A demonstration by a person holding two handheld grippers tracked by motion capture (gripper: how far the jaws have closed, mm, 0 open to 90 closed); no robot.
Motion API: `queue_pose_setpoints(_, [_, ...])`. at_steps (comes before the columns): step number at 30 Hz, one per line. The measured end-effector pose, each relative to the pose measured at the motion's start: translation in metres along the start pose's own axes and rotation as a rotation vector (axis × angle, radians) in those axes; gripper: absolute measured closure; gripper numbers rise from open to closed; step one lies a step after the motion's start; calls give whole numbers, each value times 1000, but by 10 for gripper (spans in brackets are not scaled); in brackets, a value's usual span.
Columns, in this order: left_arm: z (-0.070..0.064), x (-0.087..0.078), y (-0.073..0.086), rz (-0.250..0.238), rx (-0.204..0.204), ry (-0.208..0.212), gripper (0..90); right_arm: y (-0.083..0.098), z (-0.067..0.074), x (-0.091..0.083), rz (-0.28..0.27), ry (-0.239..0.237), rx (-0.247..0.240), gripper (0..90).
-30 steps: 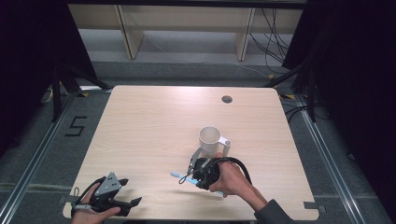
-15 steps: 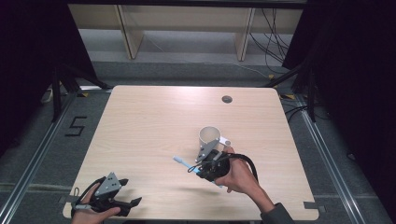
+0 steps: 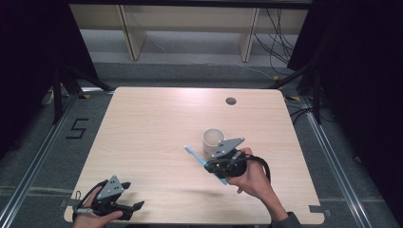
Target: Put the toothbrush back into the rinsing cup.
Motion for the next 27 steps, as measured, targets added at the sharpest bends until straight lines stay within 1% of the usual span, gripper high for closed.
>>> queue_pose_setpoints(1, [0,0,0,2,0,-2,160,0,-2,-3,-13,-3,-9,795])
queue_pose_setpoints(2, [0,0,0,1,-3,-3,161,0,-4,-7,-35,12,2,795])
queue_pose_setpoints(3, [0,0,0,2,0,-1,161,1,-6,-13,-56,26,25,795])
queue_pose_setpoints(4, [0,0,0,2,0,-1,160,1,-6,-13,-56,26,25,795])
queue_pose_setpoints(5, [0,0,0,-5,-2,5,160,1,-7,-15,-72,27,30,795])
queue_pose_setpoints(6, [0,1,0,-5,-2,5,161,3,-11,-21,-101,42,30,795])
queue_pose_setpoints(7, [0,0,0,-1,-2,-1,161,4,-13,-23,-115,50,39,795])
queue_pose_setpoints(8, [0,0,0,-1,1,-1,160,6,-14,-26,-117,47,50,795])
queue_pose_setpoints(10, [0,0,0,1,2,0,161,8,-15,-27,-116,54,53,795])
queue_pose_setpoints(11, [0,0,0,2,5,-1,161,9,-18,-29,-122,68,50,795])
queue_pose_setpoints(12, [0,0,0,2,4,-1,161,12,-20,-34,-123,78,69,795])
queue_pose_setpoints(13, [0,0,0,2,4,0,161,12,-20,-34,-123,78,69,795])
queue_pose_setpoints(14, [0,0,0,-5,-2,5,161,13,-24,-39,-143,90,72,795])
queue_pose_setpoints(15, [0,0,0,-2,1,6,161,13,-24,-39,-143,90,72,795])
queue_pose_setpoints(16, [0,0,0,-5,-1,5,160,14,-25,-43,-153,105,83,795])
queue_pose_setpoints(19, [0,1,0,-6,-2,6,161,14,-27,-46,-159,106,90,795])
queue_pose_setpoints(20, [0,1,0,-6,-1,5,161,15,-31,-48,-173,131,81,795])
queue_pose_setpoints(21, [0,1,0,-6,-1,6,161,16,-33,-51,-185,133,105,795])
queue_pose_setpoints(22, [0,1,0,-6,-1,6,161,16,-33,-51,-185,133,105,795])
queue_pose_setpoints(23, [1,0,0,7,13,-6,160,18,-39,-53,-203,157,126,795])
queue_pose_setpoints(24, [1,0,0,5,7,-7,161,19,-40,-54,-202,154,142,795])
queue_pose_setpoints(25, [0,1,0,1,3,-5,161,20,-41,-55,-203,163,161,795])
queue_pose_setpoints(26, [0,0,0,1,4,1,160,21,-46,-56,-209,183,148,795])
queue_pose_setpoints(27, [0,0,0,1,3,1,161,22,-48,-56,-227,197,148,795])
Point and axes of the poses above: each handheld gripper's, and its own axes: x roughly forward along the jaws, y roughly out of its underside, z roughly to its left, the point moved 5 cm from there along x, roughly forward along the jaws, and after that the axes turned 11 degrees about -x, right-handed, at the moved point
